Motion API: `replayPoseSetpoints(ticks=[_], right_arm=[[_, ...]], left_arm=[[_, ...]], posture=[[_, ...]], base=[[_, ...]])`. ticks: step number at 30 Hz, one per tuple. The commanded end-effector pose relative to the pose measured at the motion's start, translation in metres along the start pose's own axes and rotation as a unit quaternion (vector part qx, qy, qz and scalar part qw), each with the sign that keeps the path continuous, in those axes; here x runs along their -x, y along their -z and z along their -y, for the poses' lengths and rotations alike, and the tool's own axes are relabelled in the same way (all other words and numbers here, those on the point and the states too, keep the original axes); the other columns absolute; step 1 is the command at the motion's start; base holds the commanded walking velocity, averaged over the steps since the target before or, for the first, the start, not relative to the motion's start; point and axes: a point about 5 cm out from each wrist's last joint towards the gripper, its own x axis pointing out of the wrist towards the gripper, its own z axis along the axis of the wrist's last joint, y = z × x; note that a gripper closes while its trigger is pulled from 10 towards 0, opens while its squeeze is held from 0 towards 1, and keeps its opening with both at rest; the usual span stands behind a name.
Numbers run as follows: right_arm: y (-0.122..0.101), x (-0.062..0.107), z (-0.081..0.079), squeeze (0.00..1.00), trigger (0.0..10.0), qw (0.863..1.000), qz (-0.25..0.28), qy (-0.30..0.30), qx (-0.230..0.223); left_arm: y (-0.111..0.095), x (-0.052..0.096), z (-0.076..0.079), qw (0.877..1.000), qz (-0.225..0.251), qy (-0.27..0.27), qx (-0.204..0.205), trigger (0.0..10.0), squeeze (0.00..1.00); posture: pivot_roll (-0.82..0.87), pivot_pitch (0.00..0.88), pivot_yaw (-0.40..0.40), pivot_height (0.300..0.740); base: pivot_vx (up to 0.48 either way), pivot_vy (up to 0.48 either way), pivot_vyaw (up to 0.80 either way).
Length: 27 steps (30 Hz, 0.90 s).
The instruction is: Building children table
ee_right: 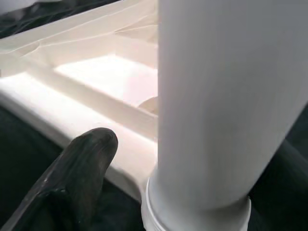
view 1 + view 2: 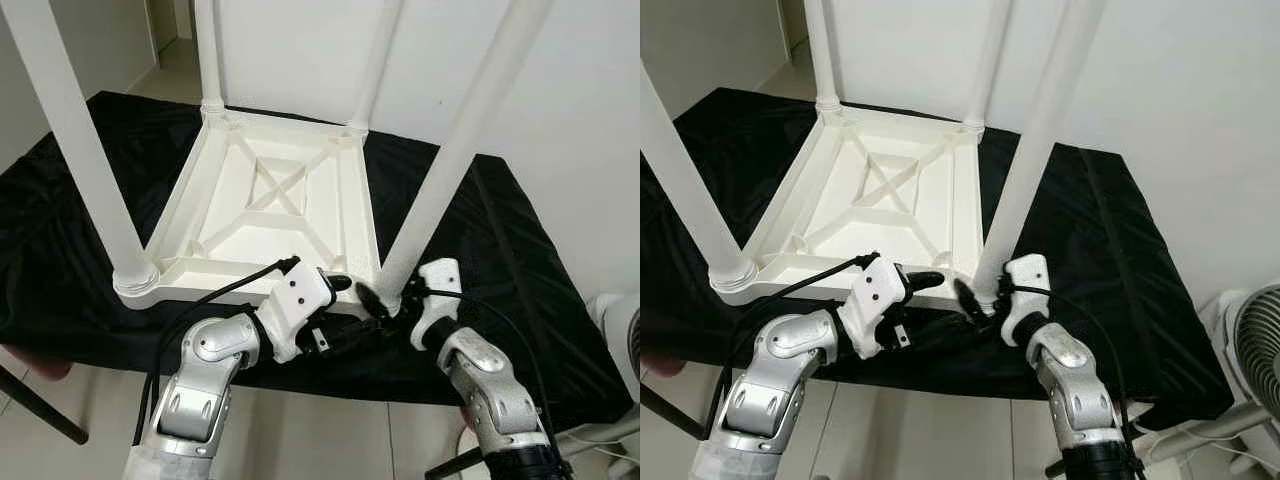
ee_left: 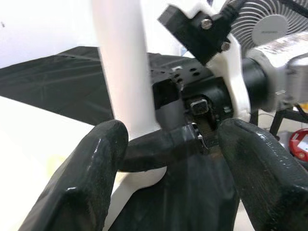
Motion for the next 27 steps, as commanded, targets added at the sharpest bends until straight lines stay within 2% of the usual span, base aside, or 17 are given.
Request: replayPoseSetpoints(ticks=[1,11,12,13,20,23,26,27], right_arm=[[0.002,-0.002,-0.004,0.0,10.0,1.0,-0.001,-0.026,-0.003],[0.003,-0.011,0.004,0.0,10.0,0.996,-0.017,-0.08,0.039],[0.004,-0.011,0.006,0.0,3.2,0.996,-0.019,-0.078,0.033],[0.005,-0.009,0.008,0.0,0.0,0.997,-0.019,-0.073,0.027],[0.007,-0.005,0.01,0.0,0.0,0.998,-0.02,-0.062,0.027],[0.009,-0.002,0.011,0.0,0.0,0.999,-0.023,-0.04,0.027],[0.009,-0.001,0.012,0.0,0.0,1.0,-0.018,-0.007,0.006],[0.008,-0.001,0.012,0.0,0.0,0.999,-0.016,0.028,-0.002]], left_arm=[[-0.002,-0.001,0.002,1.0,0.003,-0.003,0.0,10.0,0.0],[-0.004,-0.001,0.008,1.0,0.007,0.013,0.002,10.0,0.0],[-0.003,0.0,0.008,1.0,0.006,0.011,0.003,10.0,0.0],[-0.003,0.0,0.008,1.0,0.006,0.01,0.005,10.0,0.0],[-0.003,0.001,0.008,1.0,0.005,0.005,0.006,10.0,0.0],[-0.002,0.0,0.009,1.0,0.004,0.003,0.008,10.0,0.0],[-0.002,0.0,0.009,1.0,0.004,0.002,0.01,10.0,0.0],[-0.002,0.0,0.007,1.0,0.003,-0.001,0.01,10.0,0.0]], posture=[[-0.05,0.026,-0.071,0.74],[-0.04,0.032,-0.085,0.74],[-0.04,0.031,-0.09,0.74],[-0.04,0.042,-0.094,0.74],[-0.04,0.045,-0.1,0.74],[-0.04,0.047,-0.103,0.74],[-0.04,0.049,-0.104,0.74],[-0.05,0.05,-0.101,0.74]], base=[[0.0,0.0,0.0],[0.0,0.0,0.0],[0.0,0.0,0.0],[0.0,0.0,0.0],[0.0,0.0,0.0],[0.0,0.0,0.0],[0.0,0.0,0.0],[0.0,0.0,0.0]])
